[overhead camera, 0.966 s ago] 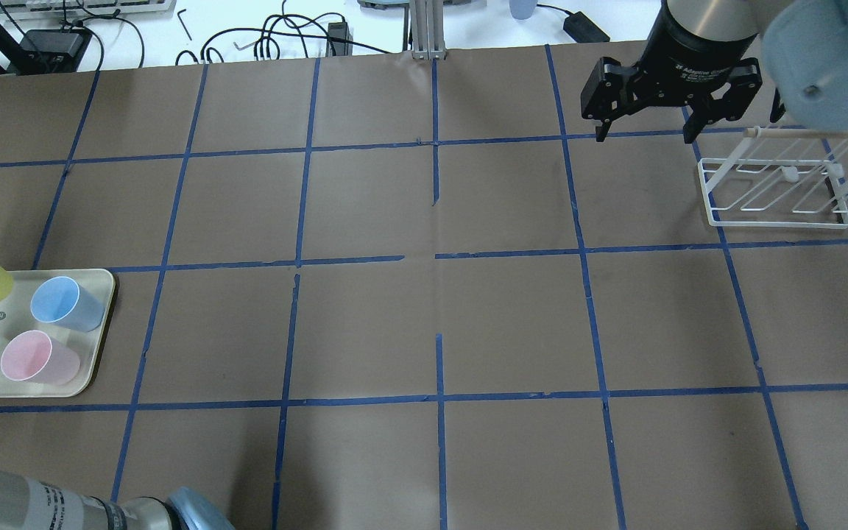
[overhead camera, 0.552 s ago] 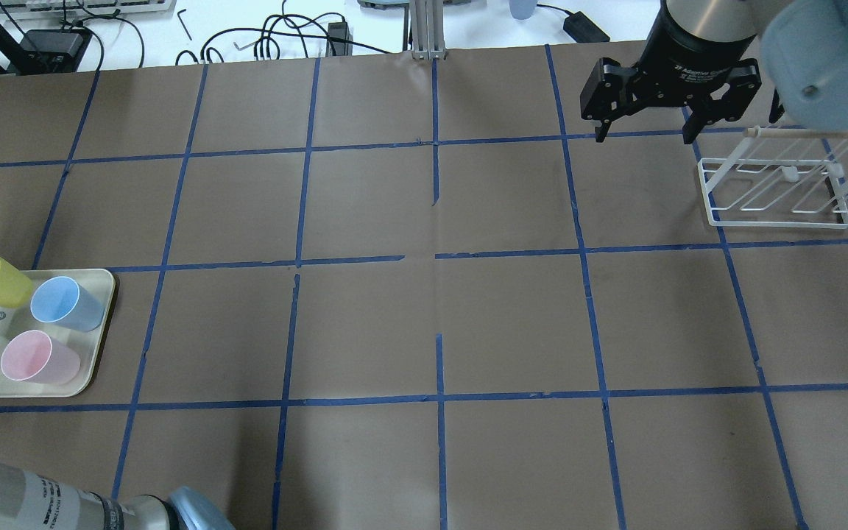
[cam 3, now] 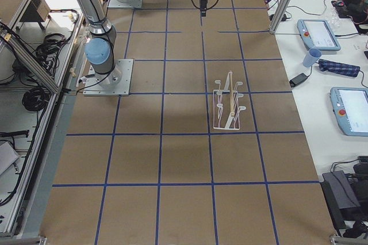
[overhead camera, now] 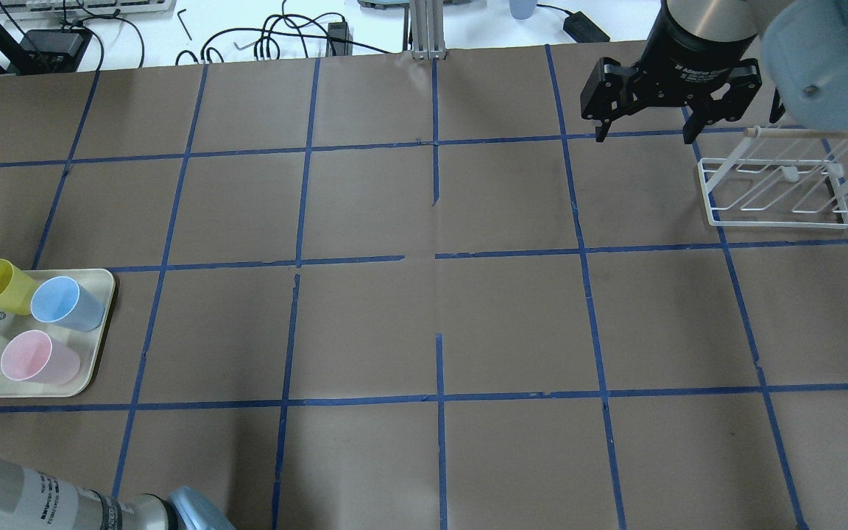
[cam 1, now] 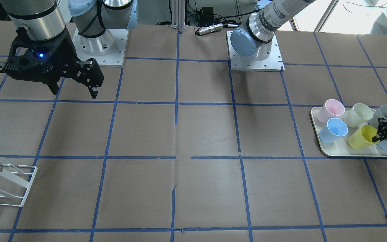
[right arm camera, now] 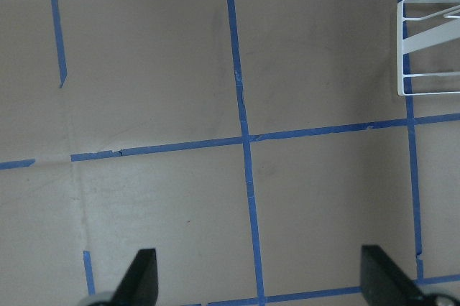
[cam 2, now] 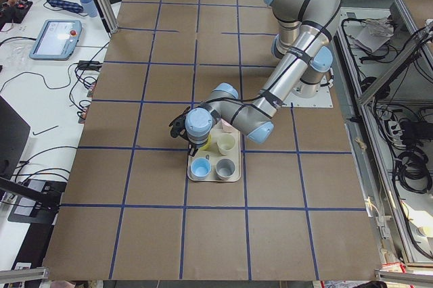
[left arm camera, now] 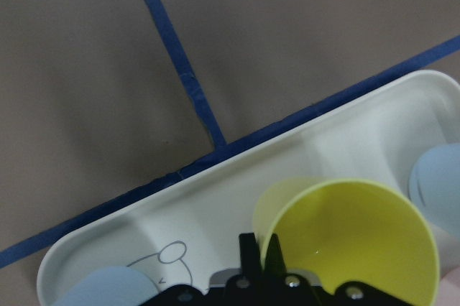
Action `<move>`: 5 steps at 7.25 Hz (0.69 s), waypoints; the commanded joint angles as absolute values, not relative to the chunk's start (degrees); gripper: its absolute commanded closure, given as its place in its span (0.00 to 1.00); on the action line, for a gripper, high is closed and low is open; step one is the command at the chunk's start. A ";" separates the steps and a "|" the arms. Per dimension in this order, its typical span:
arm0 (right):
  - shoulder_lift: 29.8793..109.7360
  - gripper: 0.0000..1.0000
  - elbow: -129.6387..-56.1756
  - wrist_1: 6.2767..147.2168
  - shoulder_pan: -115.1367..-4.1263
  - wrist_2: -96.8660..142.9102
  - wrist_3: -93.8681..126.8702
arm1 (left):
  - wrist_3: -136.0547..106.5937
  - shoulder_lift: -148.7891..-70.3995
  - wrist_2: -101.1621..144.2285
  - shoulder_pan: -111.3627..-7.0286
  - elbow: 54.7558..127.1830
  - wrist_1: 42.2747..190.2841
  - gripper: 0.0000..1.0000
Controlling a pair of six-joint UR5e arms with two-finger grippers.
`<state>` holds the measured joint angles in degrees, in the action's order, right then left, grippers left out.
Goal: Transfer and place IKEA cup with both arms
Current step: 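Lower the yellow cup into the empty tray slot with the left gripper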
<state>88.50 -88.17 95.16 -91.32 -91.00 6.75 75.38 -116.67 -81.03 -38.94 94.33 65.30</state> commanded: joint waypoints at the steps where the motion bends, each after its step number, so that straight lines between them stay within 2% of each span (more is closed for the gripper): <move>1: 88.51 0.00 -88.07 95.19 -91.32 -90.97 6.86 | 75.41 -116.54 -81.21 -38.94 95.45 65.21 0.91; 2: 88.51 0.00 -88.07 95.19 -91.32 -90.97 6.86 | 75.41 -116.54 -81.04 -38.85 95.45 65.21 0.25; 3: 88.51 0.00 -88.07 95.19 -91.32 -91.05 6.86 | 75.41 -116.63 -81.38 -38.76 95.36 65.21 0.20; 5: 88.51 0.00 -88.07 95.10 -91.32 -90.97 6.86 | 75.41 -116.63 -81.65 -38.76 95.10 65.30 0.19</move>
